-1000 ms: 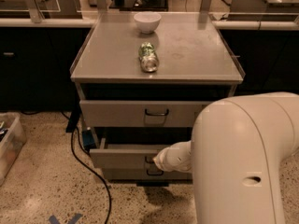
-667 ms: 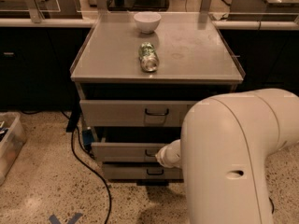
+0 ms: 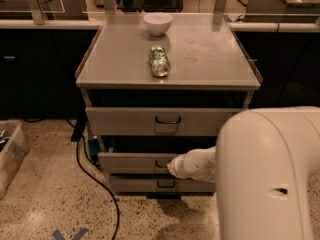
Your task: Close middle drawer
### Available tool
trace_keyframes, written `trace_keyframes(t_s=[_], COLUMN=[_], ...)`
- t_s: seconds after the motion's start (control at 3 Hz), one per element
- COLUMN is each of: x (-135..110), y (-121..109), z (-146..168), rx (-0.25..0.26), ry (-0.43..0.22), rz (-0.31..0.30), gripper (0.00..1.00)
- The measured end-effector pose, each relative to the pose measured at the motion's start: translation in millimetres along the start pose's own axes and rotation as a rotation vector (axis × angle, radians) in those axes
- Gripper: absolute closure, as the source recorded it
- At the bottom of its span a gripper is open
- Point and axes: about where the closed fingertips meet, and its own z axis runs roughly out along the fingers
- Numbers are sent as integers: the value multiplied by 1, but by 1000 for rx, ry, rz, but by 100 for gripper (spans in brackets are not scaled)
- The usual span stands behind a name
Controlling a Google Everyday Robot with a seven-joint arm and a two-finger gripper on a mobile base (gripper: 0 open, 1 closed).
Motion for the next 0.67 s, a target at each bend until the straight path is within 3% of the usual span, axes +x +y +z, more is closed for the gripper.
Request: trace_keyframes(t_s=[0.33,0.67], x=[-8,-12], y=[3,-4], z=[6,10], rx=[-42,-41], ry=[-38,-59], rz=[52,79], gripper=[100,100])
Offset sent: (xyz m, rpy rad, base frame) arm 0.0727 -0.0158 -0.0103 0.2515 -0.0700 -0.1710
